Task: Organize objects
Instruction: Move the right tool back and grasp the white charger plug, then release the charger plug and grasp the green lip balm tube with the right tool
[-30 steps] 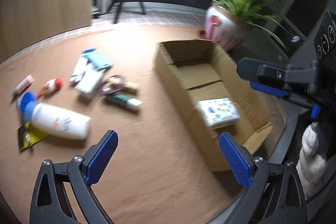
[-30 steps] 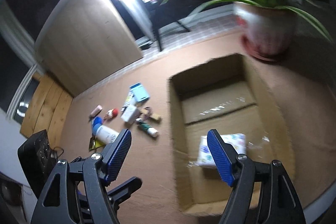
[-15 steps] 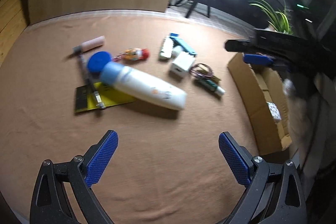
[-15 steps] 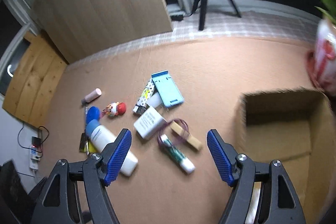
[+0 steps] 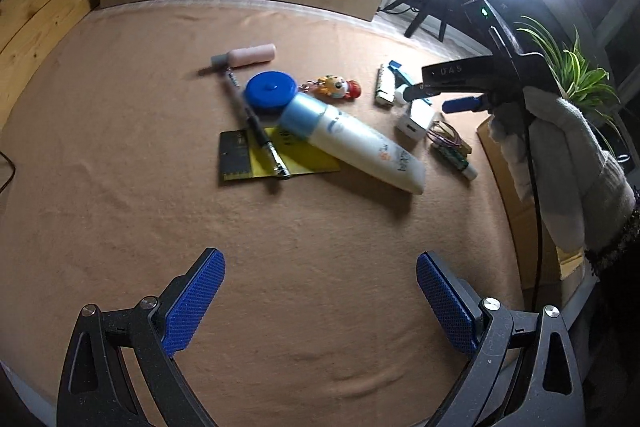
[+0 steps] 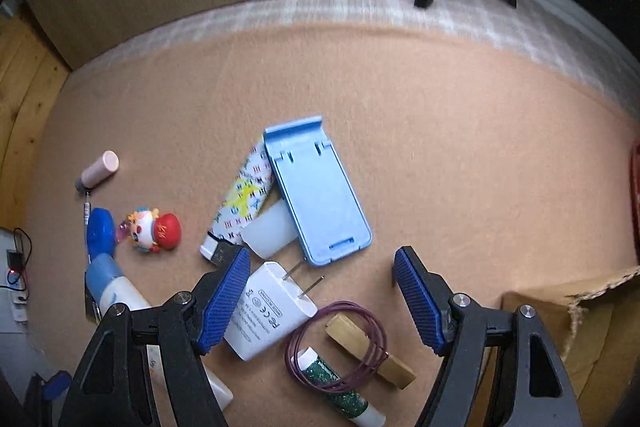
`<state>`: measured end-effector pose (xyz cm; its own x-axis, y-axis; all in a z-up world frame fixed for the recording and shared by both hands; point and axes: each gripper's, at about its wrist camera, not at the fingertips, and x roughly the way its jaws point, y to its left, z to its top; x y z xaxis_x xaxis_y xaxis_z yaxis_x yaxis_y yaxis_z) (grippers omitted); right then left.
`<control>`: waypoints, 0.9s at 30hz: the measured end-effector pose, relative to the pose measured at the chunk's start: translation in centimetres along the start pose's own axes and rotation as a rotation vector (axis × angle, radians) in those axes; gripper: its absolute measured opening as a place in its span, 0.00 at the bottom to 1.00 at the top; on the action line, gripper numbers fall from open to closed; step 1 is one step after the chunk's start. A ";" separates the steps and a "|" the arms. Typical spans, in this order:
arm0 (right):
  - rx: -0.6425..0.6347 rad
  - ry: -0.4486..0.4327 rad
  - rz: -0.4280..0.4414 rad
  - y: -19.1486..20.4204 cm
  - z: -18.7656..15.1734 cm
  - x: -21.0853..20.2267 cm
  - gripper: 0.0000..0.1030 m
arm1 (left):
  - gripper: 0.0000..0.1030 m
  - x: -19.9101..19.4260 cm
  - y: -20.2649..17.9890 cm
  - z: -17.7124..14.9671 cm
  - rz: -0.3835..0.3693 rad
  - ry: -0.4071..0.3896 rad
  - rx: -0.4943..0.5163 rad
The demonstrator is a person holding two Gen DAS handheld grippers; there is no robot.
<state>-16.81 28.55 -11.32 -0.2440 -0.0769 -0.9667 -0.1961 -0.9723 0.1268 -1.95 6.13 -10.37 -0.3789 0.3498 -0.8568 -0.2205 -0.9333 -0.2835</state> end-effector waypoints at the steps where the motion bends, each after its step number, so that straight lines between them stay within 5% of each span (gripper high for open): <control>1: 0.010 0.014 0.004 -0.2 -0.2 0.1 0.69 | 0.95 0.0 0.2 0.0 -0.004 -0.001 -0.001; 11: 0.090 0.065 0.028 -1.6 -5.2 -1.3 0.54 | 0.95 0.6 -0.4 0.6 -0.054 0.009 0.032; 27: 0.231 0.057 0.314 1.6 -15.0 -3.3 0.51 | 0.95 1.0 0.3 0.1 -0.070 0.048 0.084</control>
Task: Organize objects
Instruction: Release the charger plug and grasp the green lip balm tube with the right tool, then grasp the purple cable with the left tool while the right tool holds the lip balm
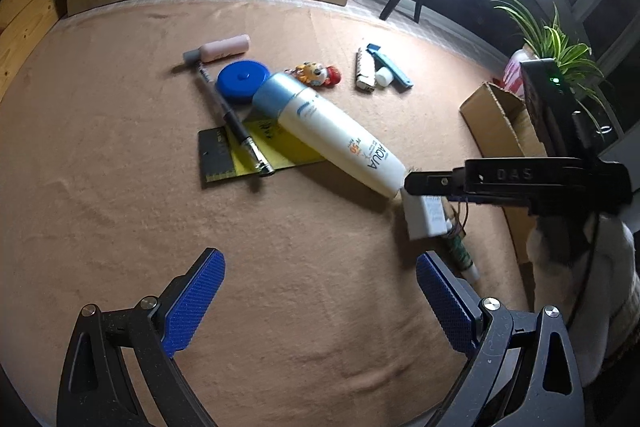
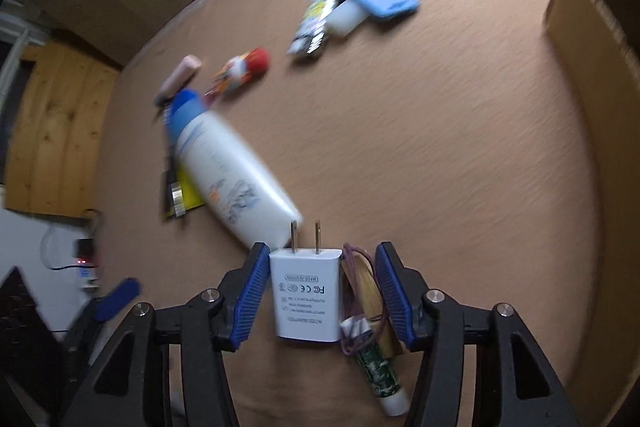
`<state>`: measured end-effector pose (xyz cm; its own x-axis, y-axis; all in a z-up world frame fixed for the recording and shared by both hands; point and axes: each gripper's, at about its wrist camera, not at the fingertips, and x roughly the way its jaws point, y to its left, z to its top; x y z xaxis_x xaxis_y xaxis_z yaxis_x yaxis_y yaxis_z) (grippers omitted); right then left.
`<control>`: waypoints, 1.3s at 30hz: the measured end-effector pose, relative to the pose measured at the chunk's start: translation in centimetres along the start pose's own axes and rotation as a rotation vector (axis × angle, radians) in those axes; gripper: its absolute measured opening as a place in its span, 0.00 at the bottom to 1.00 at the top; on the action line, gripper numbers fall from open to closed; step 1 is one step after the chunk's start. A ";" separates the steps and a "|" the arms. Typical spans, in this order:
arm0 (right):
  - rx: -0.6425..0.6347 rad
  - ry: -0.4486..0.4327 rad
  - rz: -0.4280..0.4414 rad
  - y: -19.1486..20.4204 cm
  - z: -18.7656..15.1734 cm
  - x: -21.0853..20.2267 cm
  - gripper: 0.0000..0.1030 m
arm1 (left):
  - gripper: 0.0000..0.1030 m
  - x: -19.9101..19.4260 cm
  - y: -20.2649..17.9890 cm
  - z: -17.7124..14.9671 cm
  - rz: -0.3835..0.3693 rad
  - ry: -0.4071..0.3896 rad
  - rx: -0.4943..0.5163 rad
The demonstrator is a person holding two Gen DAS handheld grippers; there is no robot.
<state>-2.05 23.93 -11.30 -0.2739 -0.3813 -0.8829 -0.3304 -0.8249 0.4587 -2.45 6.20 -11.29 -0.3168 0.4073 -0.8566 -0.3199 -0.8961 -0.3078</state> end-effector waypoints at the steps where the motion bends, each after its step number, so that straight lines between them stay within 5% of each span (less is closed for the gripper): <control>1: 0.011 0.012 0.042 0.3 0.1 0.1 0.51 | 0.95 -0.1 0.2 -0.1 0.003 0.001 -0.001; 4: 0.013 0.029 0.182 1.8 -1.2 0.0 0.51 | 0.95 -0.3 0.9 -0.4 0.010 0.003 -0.005; 7: -0.016 0.002 0.219 2.7 -1.7 -1.2 0.51 | 0.95 -0.5 1.3 -0.7 0.018 0.006 -0.009; 14: -0.121 -0.079 0.016 3.6 -1.0 -2.0 0.50 | 0.95 0.2 0.2 -0.4 0.008 0.018 0.039; 21: -0.153 -0.045 -0.075 1.4 -4.3 -1.0 0.33 | 0.87 1.8 -1.5 0.3 0.012 0.036 0.090; 25: -0.182 -0.043 -0.116 1.3 -5.5 -0.1 0.31 | 0.86 3.1 -2.2 0.6 0.026 0.056 0.116; 39: -0.239 -0.055 -0.263 1.3 -5.3 0.8 0.14 | 0.79 6.8 -5.7 1.5 0.120 0.103 0.237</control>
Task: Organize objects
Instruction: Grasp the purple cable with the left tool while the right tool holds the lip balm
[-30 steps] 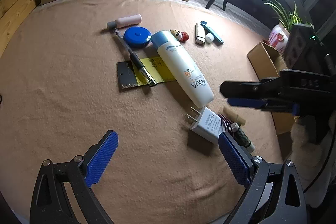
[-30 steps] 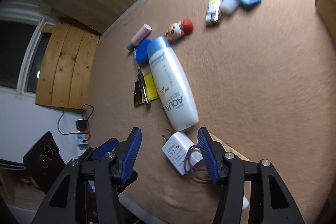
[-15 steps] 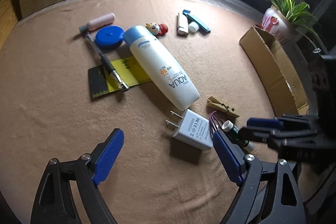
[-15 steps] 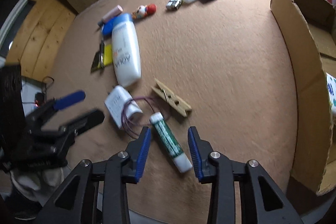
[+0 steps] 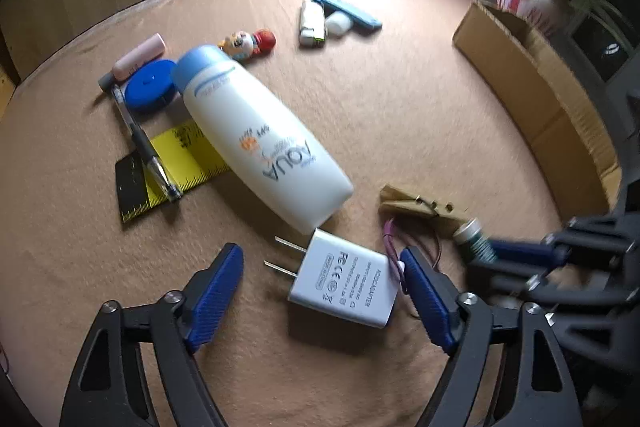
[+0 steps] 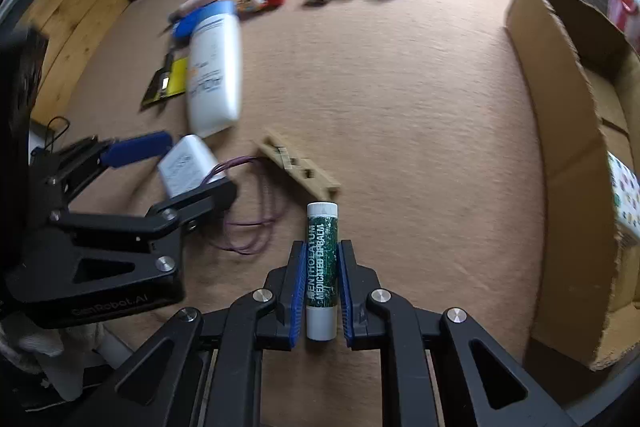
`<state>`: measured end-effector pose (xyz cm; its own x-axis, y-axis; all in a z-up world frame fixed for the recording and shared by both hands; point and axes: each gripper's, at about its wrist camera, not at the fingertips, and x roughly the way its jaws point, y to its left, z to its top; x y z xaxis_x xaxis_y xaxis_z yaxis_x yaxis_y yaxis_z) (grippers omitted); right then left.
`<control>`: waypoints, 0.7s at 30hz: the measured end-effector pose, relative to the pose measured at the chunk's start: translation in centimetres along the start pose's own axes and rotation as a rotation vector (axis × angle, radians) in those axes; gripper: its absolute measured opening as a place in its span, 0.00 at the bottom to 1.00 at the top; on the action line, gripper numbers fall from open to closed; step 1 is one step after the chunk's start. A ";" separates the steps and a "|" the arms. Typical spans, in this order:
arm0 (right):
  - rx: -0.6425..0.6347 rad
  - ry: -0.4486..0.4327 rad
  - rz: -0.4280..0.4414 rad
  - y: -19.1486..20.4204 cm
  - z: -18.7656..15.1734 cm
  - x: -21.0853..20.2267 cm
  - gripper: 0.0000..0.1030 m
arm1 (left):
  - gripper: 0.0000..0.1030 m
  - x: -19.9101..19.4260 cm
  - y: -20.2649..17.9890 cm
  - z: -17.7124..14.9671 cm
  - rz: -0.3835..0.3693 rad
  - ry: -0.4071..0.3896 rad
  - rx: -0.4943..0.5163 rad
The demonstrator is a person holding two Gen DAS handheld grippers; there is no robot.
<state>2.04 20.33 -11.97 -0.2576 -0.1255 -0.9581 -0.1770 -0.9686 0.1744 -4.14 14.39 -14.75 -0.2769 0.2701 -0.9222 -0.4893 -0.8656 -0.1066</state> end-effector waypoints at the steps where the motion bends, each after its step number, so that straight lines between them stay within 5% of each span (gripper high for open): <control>1: 0.006 -0.001 -0.002 -0.3 0.0 0.0 0.14 | 0.79 0.0 -0.1 -0.2 0.008 -0.007 0.012; 13: 0.010 -0.008 -0.012 -0.7 1.1 0.1 0.14 | 0.79 -0.7 3.2 -2.6 0.094 -0.006 0.033; 21: -0.002 -0.011 -0.018 -1.5 1.2 0.4 0.14 | 0.79 -1.8 4.2 -4.2 0.067 -0.003 -0.011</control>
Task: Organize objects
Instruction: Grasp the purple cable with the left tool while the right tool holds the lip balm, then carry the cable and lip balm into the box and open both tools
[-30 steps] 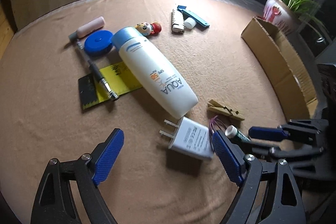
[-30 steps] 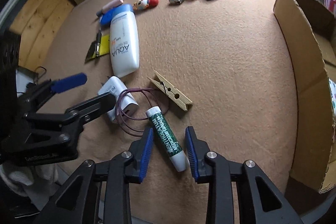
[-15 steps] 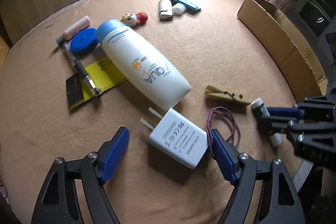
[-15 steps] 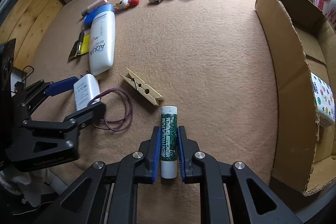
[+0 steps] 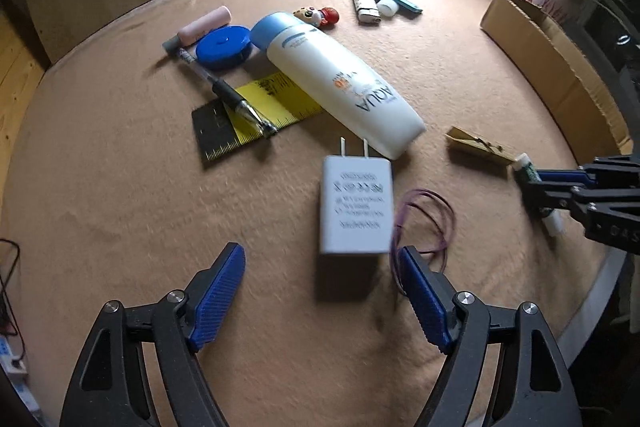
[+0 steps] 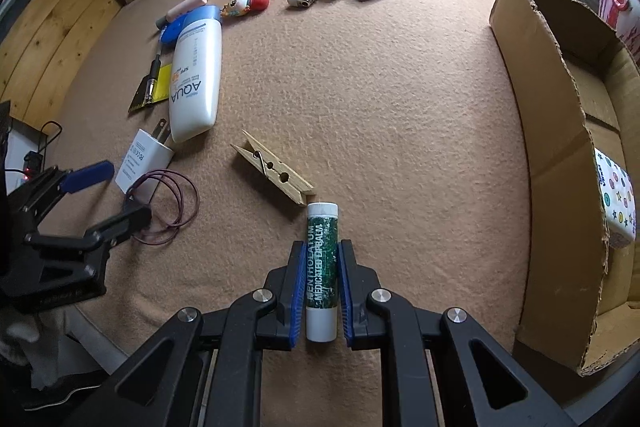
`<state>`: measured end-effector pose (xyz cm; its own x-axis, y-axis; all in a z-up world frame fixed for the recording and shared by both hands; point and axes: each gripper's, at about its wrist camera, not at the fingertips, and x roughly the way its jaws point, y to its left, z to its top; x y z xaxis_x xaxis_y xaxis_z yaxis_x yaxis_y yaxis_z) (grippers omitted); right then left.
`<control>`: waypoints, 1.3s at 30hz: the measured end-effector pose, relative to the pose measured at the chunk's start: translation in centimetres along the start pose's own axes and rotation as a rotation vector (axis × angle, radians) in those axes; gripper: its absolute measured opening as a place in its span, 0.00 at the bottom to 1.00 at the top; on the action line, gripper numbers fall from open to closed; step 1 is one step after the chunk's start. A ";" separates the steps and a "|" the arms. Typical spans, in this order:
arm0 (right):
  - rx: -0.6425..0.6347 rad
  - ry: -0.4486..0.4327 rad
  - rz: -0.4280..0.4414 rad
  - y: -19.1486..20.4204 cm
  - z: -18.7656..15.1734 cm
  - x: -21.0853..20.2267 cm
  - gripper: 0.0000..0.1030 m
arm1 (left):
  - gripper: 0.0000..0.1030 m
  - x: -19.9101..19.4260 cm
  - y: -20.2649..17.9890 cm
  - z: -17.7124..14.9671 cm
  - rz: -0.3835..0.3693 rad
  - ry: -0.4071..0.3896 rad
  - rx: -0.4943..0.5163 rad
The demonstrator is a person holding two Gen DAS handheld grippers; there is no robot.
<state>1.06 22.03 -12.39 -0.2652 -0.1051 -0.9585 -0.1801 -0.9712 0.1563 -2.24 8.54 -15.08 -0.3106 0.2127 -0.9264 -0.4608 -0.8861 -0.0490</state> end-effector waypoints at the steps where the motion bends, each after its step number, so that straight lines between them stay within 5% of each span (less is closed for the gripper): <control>1: 0.000 -0.001 0.001 0.0 0.1 0.0 0.14 | 0.79 -0.1 -0.1 -0.2 0.003 -0.005 -0.005; 4: 0.000 -0.005 0.000 -0.3 0.1 0.0 0.14 | 0.78 -0.2 -0.6 -0.8 -0.008 0.001 -0.010; 7: -0.004 -0.010 -0.006 -0.1 0.2 0.0 0.14 | 0.67 -0.4 -0.9 -1.2 -0.016 0.001 -0.042; 15: -0.009 -0.021 -0.005 0.1 -2.6 -0.7 0.14 | 0.10 -0.5 0.4 -1.6 -0.055 -0.021 -0.145; 17: -0.013 -0.022 -0.004 0.1 -2.7 -0.8 0.14 | 0.03 -0.5 0.6 -1.8 -0.084 -0.016 -0.166; 28: 0.033 -0.101 0.041 -2.9 -4.3 -4.8 0.14 | 0.02 -4.8 -0.4 -1.3 -0.157 -0.107 -0.190; 39: 0.101 -0.266 -0.007 -7.6 -3.2 -12.3 0.14 | 0.02 -8.8 -6.4 5.0 -0.232 -0.237 -0.080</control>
<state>8.68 30.07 -2.56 -0.5008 -0.0257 -0.8652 -0.2728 -0.9439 0.1860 -0.75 14.43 -4.73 -0.3938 0.4938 -0.7753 -0.4780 -0.8304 -0.2861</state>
